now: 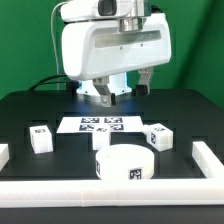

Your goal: Assemble stool

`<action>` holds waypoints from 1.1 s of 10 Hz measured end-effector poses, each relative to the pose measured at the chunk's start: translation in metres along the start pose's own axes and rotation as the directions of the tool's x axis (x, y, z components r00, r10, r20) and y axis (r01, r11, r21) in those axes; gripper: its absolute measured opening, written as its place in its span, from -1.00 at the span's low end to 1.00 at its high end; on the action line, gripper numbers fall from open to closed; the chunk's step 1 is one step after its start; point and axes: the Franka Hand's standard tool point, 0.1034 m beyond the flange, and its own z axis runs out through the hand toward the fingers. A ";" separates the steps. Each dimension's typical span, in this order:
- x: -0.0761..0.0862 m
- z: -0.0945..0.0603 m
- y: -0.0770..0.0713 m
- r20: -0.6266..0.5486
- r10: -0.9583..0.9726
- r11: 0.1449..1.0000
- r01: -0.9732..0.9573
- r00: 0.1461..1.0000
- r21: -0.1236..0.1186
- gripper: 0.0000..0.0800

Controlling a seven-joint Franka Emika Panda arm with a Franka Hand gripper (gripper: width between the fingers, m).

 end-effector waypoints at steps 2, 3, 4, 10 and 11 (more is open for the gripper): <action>0.000 0.000 0.000 0.000 0.000 1.000 0.000 1.000 0.000 0.62; 0.000 0.000 0.000 0.000 0.000 1.000 0.000 1.000 0.000 0.62; -0.002 0.002 0.000 0.003 -0.016 1.000 0.016 1.000 0.002 0.62; -0.015 0.037 -0.006 -0.003 -0.268 0.963 0.268 0.963 -0.006 0.62; -0.015 0.038 -0.006 -0.002 -0.268 0.963 0.268 0.963 -0.005 0.62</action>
Offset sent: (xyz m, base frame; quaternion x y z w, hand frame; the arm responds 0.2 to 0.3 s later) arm 0.0000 0.0000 0.0000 0.0000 0.0000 0.0000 1.0000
